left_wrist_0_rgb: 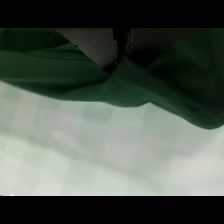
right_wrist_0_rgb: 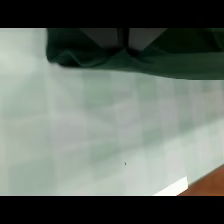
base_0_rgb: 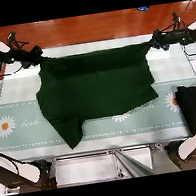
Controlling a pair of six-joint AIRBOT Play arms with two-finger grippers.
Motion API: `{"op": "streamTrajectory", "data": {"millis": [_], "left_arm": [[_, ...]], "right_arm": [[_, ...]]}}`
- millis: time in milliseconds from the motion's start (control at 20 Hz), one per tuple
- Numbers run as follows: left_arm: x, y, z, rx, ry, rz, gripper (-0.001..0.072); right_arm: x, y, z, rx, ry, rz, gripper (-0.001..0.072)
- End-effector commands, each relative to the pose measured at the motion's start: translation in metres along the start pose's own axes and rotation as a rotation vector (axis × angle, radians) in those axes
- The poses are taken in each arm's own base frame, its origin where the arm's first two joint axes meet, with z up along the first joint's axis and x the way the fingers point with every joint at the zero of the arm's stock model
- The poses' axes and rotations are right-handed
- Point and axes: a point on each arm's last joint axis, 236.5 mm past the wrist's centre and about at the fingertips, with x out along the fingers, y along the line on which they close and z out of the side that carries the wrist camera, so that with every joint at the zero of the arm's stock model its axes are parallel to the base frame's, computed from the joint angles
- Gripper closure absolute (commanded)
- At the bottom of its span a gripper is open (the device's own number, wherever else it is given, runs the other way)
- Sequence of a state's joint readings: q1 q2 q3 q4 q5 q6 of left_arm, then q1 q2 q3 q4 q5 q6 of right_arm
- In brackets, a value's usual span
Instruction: Fold the shirts.
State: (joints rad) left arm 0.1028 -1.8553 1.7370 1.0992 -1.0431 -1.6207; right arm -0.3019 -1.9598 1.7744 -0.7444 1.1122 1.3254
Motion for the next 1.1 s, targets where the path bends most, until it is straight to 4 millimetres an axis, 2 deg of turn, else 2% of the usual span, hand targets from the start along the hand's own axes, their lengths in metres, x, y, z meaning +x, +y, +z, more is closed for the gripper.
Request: {"op": "streamTrajectory", "data": {"millis": [0,100,200,350,450,500,550,600,650,750,900,950,1050], "left_arm": [[-0.024,0.011,-0.062,0.174,0.281,-0.029,0.0687],[-0.021,0.021,-0.097,0.168,0.41,-0.022,0.0687],[-0.012,0.029,-0.122,0.147,0.48,-0.017,0.0687],[-0.003,0.042,-0.15,0.118,0.558,0.001,0.0687],[-0.001,0.046,-0.158,0.108,0.58,0.004,0.0687],[0.0,0.045,-0.158,0.107,0.581,0.004,0.0666],[-0.001,0.045,-0.159,0.098,0.585,0.006,0.05],[-0.006,0.045,-0.161,0.099,0.6,0.004,0.0205],[-0.012,0.047,-0.16,0.092,0.608,0.004,0.0206],[-0.032,0.052,-0.152,0.074,0.592,0.001,0.0206],[-0.071,0.063,-0.137,0.037,0.485,0.009,0.0206],[-0.082,0.069,-0.138,0.017,0.445,0.016,0.0206],[-0.098,0.087,-0.158,-0.046,0.371,0.036,0.0206]], "right_arm": [[-0.019,-0.019,-0.053,-0.038,0.238,-0.03,0.0694],[-0.025,-0.042,-0.092,-0.055,0.397,-0.117,0.0694],[-0.024,-0.054,-0.112,-0.031,0.458,-0.145,0.0694],[-0.017,-0.055,-0.123,-0.019,0.481,-0.145,0.0694],[-0.01,-0.051,-0.122,-0.035,0.469,-0.147,0.0693],[-0.005,-0.048,-0.119,-0.044,0.454,-0.149,0.0668],[-0.002,-0.046,-0.118,-0.036,0.445,-0.155,0.0457],[-0.001,-0.04,-0.119,-0.026,0.447,-0.144,0.0303],[-0.007,-0.038,-0.117,-0.024,0.447,-0.138,0.0302],[-0.035,-0.041,-0.106,-0.032,0.412,-0.162,0.0303],[-0.098,-0.064,-0.085,-0.005,0.28,-0.274,0.0303],[-0.113,-0.07,-0.086,0.024,0.224,-0.289,0.0304],[-0.129,-0.082,-0.109,0.091,0.145,-0.288,0.0304]]}}
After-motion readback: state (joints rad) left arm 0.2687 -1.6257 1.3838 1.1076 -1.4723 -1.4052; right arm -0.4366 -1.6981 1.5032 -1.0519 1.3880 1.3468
